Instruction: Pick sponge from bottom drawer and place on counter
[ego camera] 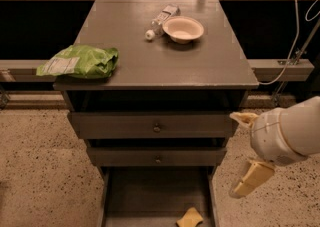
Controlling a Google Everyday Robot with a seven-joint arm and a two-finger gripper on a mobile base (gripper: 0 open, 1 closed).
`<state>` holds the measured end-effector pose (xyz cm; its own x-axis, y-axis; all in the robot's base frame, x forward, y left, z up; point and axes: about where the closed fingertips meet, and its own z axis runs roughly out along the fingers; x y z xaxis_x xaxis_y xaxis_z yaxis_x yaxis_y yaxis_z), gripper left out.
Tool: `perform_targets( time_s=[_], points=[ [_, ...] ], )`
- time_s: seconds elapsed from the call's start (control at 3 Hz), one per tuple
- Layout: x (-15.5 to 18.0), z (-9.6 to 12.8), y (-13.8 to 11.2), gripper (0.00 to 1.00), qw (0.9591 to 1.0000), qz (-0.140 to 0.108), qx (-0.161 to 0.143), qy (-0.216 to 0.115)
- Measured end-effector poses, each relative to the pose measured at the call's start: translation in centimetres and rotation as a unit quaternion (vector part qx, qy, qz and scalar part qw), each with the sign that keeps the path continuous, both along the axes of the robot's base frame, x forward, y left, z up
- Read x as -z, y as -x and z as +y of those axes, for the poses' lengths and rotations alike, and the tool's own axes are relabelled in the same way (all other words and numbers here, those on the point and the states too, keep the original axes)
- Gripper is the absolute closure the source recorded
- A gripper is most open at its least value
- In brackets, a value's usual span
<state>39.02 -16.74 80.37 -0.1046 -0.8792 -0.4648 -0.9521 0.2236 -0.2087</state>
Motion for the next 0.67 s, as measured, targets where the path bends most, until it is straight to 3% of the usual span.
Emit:
perform_targets(
  time_s=[0.33, 0.67],
  points=[
    [1.1, 0.9, -0.7, 0.0, 0.9995, 0.007, -0.028, 0.015],
    [8.1, 1.8, 0.2, 0.0, 0.9979, 0.03, -0.053, -0.022]
  ],
)
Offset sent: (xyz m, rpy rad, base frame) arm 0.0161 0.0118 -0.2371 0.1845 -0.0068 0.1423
